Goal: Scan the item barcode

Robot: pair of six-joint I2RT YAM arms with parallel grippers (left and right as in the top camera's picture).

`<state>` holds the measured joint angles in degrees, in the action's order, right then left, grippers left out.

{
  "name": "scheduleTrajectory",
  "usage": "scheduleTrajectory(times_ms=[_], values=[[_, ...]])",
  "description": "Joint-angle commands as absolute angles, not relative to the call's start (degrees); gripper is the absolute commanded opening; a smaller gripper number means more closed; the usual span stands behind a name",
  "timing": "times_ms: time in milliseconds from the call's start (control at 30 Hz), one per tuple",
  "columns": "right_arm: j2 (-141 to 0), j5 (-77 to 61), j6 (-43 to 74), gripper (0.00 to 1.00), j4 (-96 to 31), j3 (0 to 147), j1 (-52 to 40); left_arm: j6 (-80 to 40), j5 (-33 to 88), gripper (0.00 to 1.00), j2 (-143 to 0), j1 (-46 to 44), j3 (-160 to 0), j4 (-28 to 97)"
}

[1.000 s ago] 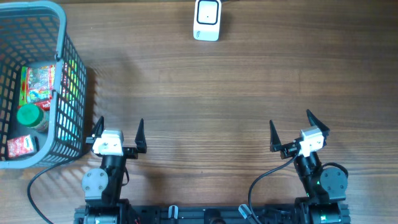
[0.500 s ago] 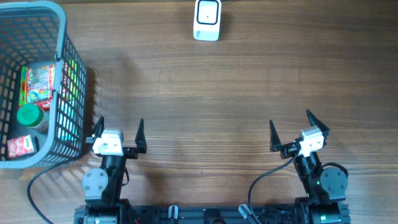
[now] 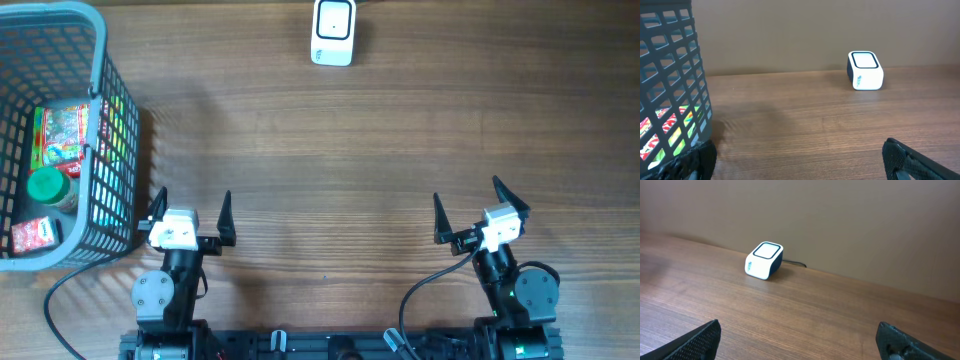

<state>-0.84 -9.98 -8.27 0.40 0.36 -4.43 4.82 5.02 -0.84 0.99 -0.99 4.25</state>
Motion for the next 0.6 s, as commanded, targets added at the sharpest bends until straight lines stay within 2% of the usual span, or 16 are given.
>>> scheduleTrajectory(times_ms=[0, 300, 433, 567], values=[[-0.6, -9.0, -8.9, 1.00, 0.6, 0.3, -4.7, 4.2, 4.4, 1.00, -0.4, 0.6, -0.3, 4.0], [-0.6, -9.0, -8.9, 1.00, 0.6, 0.3, -4.7, 4.2, 4.4, 1.00, -0.4, 0.6, -0.3, 2.9], [-0.6, -9.0, -8.9, 1.00, 0.6, 0.3, -4.7, 3.1, 15.3, 1.00, -0.4, 0.6, -0.4, -8.1], [-0.6, -9.0, -8.9, 1.00, 0.6, 0.3, -4.7, 2.0, 20.2, 1.00, -1.9, 0.6, -3.2, -5.7]])
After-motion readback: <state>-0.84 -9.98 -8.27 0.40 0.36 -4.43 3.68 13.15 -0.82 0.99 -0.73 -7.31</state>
